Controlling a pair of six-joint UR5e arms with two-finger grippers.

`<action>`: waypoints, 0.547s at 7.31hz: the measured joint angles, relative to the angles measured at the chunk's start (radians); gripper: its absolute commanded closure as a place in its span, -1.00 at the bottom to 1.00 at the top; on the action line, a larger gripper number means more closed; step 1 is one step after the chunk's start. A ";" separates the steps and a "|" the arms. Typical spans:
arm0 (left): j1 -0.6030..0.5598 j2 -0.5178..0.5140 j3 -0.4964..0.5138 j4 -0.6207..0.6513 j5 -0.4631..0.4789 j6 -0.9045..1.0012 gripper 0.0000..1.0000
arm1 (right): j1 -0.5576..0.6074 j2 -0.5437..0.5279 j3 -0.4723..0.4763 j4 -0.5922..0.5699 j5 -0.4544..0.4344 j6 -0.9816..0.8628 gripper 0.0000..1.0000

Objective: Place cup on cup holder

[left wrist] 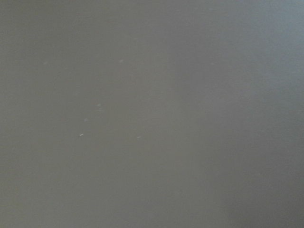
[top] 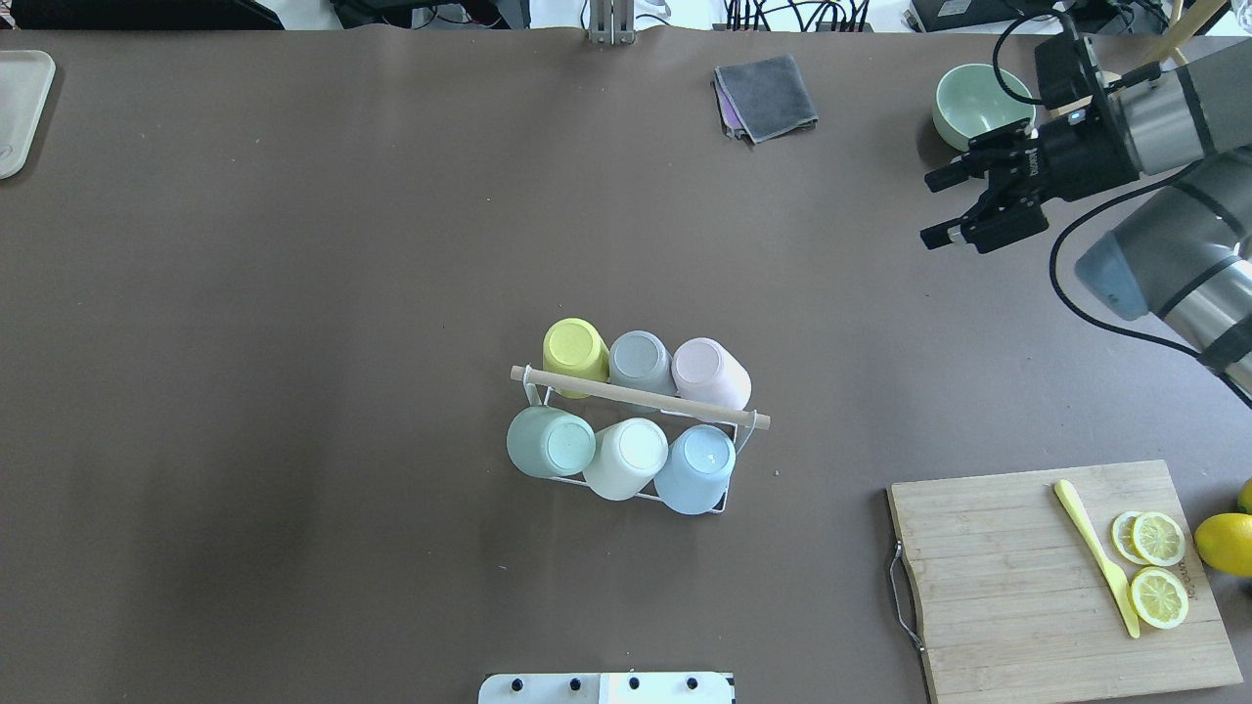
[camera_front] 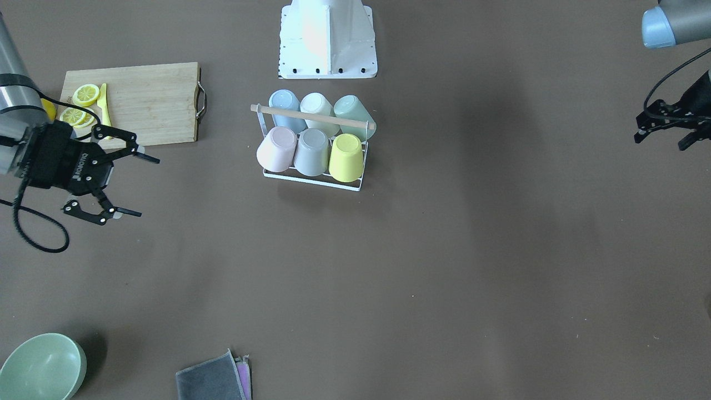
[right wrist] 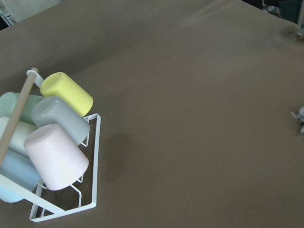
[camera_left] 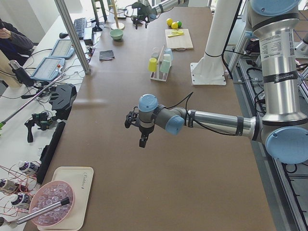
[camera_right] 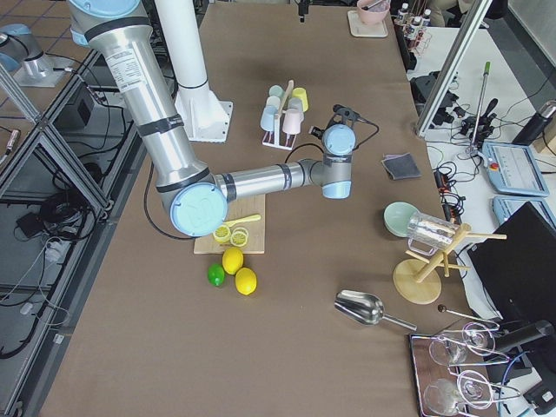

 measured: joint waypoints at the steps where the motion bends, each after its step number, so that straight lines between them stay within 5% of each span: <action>1: -0.033 0.022 0.005 0.001 0.001 -0.001 -0.99 | 0.046 -0.050 0.034 -0.176 0.009 -0.001 -1.00; 4: -0.165 0.074 0.011 0.009 -0.002 0.087 -0.99 | 0.169 -0.179 0.058 -0.617 -0.107 -0.014 -1.00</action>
